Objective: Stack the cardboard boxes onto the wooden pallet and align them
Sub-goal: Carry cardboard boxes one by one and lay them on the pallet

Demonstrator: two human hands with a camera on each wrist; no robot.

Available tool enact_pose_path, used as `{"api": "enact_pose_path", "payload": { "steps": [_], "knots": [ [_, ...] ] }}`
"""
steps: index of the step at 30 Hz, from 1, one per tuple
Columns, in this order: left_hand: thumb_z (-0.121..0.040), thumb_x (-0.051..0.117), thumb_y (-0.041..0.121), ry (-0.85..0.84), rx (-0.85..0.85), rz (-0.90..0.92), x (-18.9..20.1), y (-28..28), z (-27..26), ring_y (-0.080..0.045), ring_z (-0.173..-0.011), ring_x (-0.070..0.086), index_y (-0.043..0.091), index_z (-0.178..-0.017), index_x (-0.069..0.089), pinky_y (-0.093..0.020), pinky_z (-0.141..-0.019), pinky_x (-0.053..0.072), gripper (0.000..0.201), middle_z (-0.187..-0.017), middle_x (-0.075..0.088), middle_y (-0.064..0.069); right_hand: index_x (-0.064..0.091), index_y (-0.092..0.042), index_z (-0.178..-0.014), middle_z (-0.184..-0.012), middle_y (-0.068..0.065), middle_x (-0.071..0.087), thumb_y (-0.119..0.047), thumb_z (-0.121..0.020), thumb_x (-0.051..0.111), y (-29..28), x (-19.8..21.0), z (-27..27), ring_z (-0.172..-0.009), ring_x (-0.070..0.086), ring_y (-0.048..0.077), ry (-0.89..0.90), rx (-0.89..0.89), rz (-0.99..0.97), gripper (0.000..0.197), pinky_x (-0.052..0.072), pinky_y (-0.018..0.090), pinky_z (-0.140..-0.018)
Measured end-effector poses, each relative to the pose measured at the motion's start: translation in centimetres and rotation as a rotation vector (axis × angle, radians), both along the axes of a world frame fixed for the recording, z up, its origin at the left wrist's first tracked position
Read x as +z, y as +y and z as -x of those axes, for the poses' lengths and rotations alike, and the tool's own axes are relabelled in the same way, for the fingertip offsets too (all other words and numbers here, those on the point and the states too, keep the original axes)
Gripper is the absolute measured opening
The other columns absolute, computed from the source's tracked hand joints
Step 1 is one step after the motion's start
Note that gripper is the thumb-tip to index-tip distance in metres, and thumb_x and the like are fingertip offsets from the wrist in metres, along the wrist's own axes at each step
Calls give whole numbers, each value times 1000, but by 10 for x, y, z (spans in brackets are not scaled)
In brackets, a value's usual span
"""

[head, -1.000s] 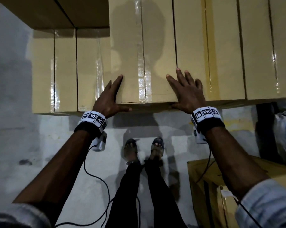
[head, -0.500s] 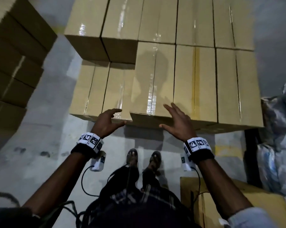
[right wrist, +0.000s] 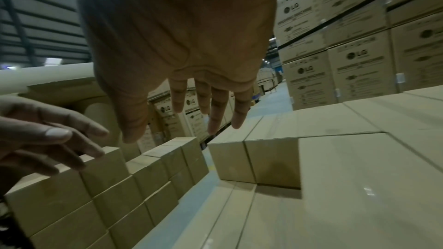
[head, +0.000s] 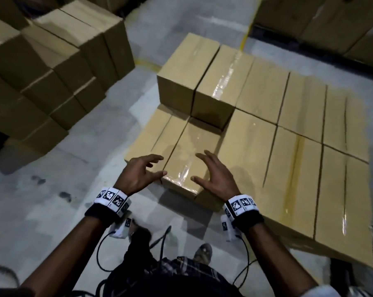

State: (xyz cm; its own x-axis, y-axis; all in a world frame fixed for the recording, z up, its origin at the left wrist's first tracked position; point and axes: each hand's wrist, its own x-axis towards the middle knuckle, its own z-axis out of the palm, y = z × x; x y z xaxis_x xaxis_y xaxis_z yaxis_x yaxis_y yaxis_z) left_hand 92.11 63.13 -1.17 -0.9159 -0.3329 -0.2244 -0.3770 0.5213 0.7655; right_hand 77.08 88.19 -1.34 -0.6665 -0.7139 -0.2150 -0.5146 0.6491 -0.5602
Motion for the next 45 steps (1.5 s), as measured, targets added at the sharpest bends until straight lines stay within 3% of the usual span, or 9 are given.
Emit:
{"api": "enact_pose_path", "payload": {
  "steps": [3,7,13,18,27,34,39,42,45],
  "knots": [
    [-70,62,80,27,30,20,2,-63,-7,-6,-100,68,38,-127,67,-24,-80,48,70,-115,72,11,38,-41,-153,-169,-8,24,-53,-90,72,-78,-1,-4,-149,35,18,-1,58,22,73,40,42,-114],
    [-73,61,80,36,55,59,8,-155,-22,-5,-99,68,40,-127,67,-34,-88,55,68,-115,73,12,40,-43,-152,-169,-10,24,-57,-89,71,-194,1,-19,-148,37,19,-42,49,61,72,40,42,-114],
    [-75,61,78,33,148,97,16,-282,-32,-4,-101,67,41,-126,66,-37,-90,57,63,-114,72,15,40,-44,-151,-168,-12,24,-59,-89,70,-343,6,-22,-146,40,17,-60,138,97,70,42,42,-111],
    [-83,76,61,34,287,73,8,-376,-14,-3,-101,67,42,-126,64,-36,-91,56,49,-112,71,16,40,-44,-151,-168,-13,24,-61,-89,70,-445,5,10,-145,41,16,-71,177,106,71,44,41,-110],
    [-85,73,63,-169,327,146,4,-559,45,-9,-103,66,40,-134,61,-37,-90,56,55,-120,72,9,44,-38,-151,-164,-4,33,-57,-89,72,-654,-22,101,-138,50,22,-155,235,180,70,46,44,-109],
    [-86,80,49,-86,550,136,26,-691,110,-11,-105,67,31,-133,66,-35,-92,56,52,-120,73,4,44,-36,-152,-165,-4,33,-53,-91,72,-805,-3,155,-143,45,22,-100,341,169,69,42,40,-111],
    [-84,79,50,-27,694,125,20,-766,130,-12,-113,66,34,-134,65,-39,-99,55,54,-125,72,4,41,-37,-153,-166,-3,32,-57,-90,71,-907,7,179,-146,40,25,-94,428,164,73,41,46,-114],
    [-82,82,50,-78,796,119,5,-810,128,-16,-120,64,36,-135,62,-34,-102,50,58,-129,71,3,35,-39,-155,-168,-3,27,-58,-89,71,-966,6,184,-149,37,27,-84,475,72,77,40,51,-115],
    [-81,82,53,-146,877,89,-14,-864,121,-23,-127,60,37,-140,57,-41,-106,49,66,-137,66,2,32,-39,-157,-168,-2,26,-57,-89,71,-1029,0,186,-149,36,28,-106,521,17,80,38,54,-116]
  ]
}}
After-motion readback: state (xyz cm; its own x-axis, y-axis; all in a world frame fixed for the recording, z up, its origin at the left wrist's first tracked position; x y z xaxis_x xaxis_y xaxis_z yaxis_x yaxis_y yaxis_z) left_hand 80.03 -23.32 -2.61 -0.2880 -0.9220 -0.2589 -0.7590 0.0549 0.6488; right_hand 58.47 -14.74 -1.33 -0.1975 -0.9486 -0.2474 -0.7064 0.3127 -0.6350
